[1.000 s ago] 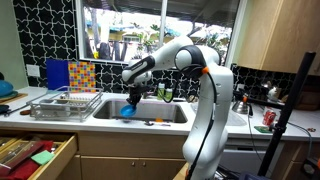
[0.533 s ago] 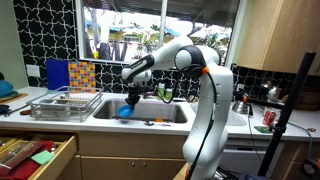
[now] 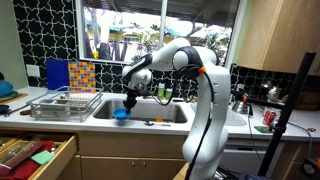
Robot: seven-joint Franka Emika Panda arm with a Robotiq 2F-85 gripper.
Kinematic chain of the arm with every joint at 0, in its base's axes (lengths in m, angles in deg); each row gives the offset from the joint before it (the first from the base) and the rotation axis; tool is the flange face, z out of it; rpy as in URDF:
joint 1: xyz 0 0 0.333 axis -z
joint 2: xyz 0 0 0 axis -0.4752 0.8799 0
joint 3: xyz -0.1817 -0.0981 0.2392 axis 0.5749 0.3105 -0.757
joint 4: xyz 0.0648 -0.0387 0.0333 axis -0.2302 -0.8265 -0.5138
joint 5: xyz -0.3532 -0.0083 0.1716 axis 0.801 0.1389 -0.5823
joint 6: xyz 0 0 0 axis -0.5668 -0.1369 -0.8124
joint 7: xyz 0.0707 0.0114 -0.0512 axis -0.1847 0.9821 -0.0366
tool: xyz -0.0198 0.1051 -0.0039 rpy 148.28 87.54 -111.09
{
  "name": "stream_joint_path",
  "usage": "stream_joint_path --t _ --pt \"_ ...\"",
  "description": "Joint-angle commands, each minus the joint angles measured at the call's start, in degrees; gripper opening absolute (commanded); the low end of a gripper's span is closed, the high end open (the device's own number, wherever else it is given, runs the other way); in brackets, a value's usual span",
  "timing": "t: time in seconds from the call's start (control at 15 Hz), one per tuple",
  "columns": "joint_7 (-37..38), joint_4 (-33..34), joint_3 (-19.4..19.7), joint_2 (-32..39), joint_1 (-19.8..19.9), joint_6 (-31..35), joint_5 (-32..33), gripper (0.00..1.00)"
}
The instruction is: Pour the contents of the blue bowl into the sink, put the big silver spoon in the blue bowl and then put them in the sink
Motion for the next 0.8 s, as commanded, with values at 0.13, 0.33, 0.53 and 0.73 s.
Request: stream_joint_path --t 0.13,0.33,0.53,0.73 --pt "-5.4 -2.2 -0.2 1.3 1.2 0.9 -0.7 0.01" --pt "-6.6 -3.3 -0.1 1.8 1.4 3.0 0.3 0.01" --pt "-7.5 -4.1 -0.2 2.0 1.7 5.6 -1.0 0.10" --pt "-7.8 -3.9 -0.5 0.7 1.9 6.0 -2.6 0.44"
